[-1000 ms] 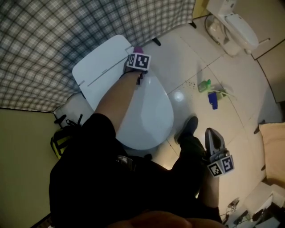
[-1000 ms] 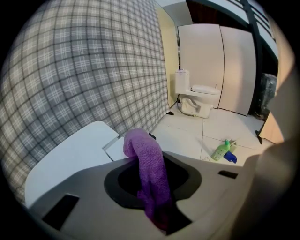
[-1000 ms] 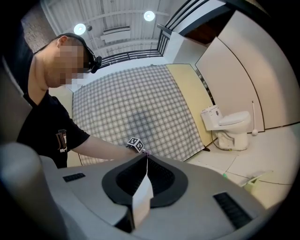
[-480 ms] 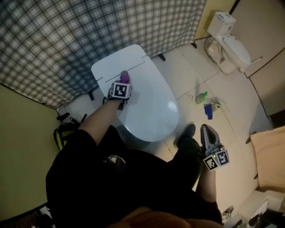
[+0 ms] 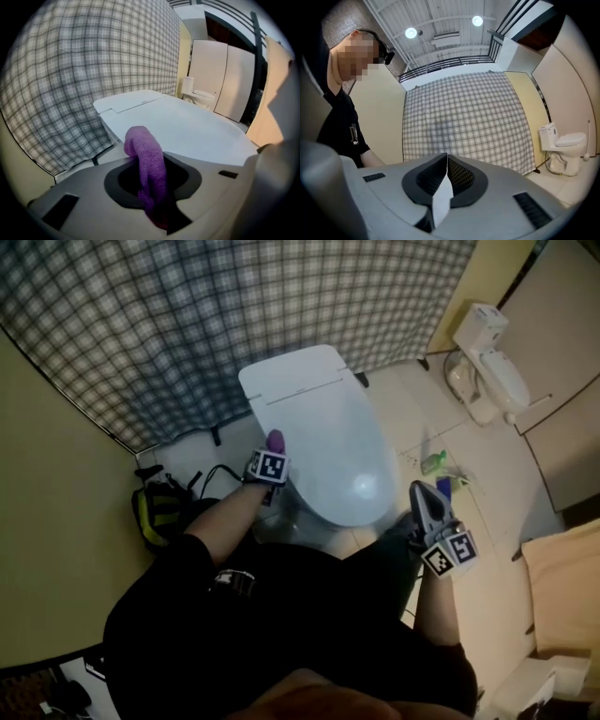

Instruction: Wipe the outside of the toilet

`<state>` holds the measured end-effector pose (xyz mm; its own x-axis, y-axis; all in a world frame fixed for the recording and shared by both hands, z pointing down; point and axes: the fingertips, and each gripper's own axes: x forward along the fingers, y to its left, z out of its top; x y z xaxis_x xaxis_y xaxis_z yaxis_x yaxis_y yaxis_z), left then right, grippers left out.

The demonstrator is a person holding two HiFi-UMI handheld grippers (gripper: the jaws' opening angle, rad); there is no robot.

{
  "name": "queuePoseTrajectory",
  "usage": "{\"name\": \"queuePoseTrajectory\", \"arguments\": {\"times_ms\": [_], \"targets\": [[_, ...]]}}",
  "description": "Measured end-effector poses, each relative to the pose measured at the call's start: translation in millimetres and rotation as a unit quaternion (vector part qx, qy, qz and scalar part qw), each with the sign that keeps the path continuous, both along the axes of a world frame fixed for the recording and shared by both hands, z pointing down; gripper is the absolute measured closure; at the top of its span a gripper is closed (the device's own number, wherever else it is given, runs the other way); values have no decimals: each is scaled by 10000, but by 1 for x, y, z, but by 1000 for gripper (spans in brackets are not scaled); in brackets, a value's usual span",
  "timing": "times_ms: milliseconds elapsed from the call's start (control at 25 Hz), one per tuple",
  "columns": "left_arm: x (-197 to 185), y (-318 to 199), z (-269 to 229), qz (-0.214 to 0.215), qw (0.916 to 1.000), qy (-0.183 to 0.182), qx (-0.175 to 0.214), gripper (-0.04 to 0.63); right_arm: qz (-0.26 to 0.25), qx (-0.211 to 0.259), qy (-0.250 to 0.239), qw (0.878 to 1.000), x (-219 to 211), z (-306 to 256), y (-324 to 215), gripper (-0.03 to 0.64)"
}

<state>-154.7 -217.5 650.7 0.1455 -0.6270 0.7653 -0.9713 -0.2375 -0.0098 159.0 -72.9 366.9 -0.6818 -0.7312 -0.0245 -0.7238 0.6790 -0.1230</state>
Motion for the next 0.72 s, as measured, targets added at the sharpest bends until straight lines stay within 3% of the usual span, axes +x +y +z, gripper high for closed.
{"name": "queuePoseTrajectory", "arguments": {"times_ms": [240,360,720], "targets": [[6,-13,-2,-8,9999,104,87,506,91,3,-5,10000,5,-1,5,606],[19,-21,-3,180,9998,-61,31,506,172,-40,-20,9998,13,7,8,606],[105,-96,-6,537,9982,-262,-67,508,702,-350,-56,9969,90,44,5,606]]}}
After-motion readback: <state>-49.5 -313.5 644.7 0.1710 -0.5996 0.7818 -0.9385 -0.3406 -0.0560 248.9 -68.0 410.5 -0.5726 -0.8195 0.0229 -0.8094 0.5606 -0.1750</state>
